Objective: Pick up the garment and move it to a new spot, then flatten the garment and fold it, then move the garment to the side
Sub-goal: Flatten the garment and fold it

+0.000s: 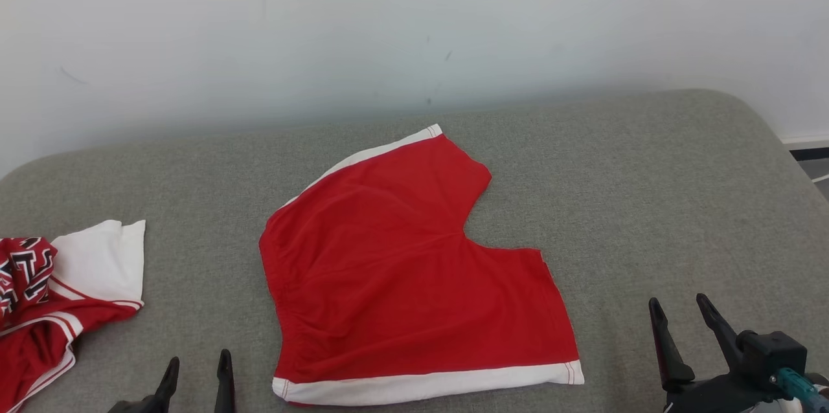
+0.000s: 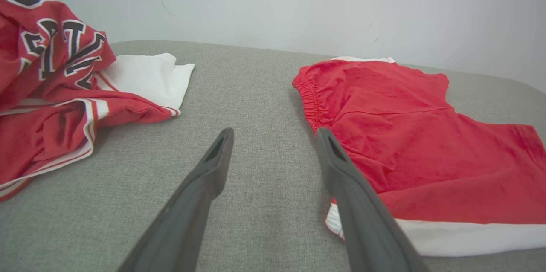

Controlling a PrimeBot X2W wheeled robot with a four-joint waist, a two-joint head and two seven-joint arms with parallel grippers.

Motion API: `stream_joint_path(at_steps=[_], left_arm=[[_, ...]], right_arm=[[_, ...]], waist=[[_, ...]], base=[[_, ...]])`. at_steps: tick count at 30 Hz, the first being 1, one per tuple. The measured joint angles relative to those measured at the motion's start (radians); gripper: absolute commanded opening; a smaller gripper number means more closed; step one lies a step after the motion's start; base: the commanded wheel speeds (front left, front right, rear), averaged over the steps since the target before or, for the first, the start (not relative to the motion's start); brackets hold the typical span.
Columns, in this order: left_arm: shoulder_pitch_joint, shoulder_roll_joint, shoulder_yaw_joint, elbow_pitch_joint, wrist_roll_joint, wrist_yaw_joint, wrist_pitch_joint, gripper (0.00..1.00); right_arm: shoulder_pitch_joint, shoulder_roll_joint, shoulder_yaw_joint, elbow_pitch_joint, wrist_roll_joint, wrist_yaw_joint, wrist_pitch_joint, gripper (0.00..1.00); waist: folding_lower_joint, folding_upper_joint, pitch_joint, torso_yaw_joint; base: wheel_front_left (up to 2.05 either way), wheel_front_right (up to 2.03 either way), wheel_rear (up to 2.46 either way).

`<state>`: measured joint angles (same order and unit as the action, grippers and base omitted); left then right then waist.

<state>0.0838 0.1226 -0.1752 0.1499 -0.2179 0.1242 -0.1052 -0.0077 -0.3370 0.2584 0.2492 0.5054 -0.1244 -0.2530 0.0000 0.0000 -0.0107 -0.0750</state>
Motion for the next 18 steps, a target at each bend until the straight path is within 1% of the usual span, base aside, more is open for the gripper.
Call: stream_joint_path(at_steps=[18], left_arm=[[0.000,-0.003,0.002,-0.001,0.016,0.000,0.030,1.00]], right_arm=[[0.000,0.006,0.002,0.007,-0.014,0.000,0.008,1.00]], waist=[[0.0000,0.0000,-0.003,0.000]], base=[[0.00,0.00,0.00]])
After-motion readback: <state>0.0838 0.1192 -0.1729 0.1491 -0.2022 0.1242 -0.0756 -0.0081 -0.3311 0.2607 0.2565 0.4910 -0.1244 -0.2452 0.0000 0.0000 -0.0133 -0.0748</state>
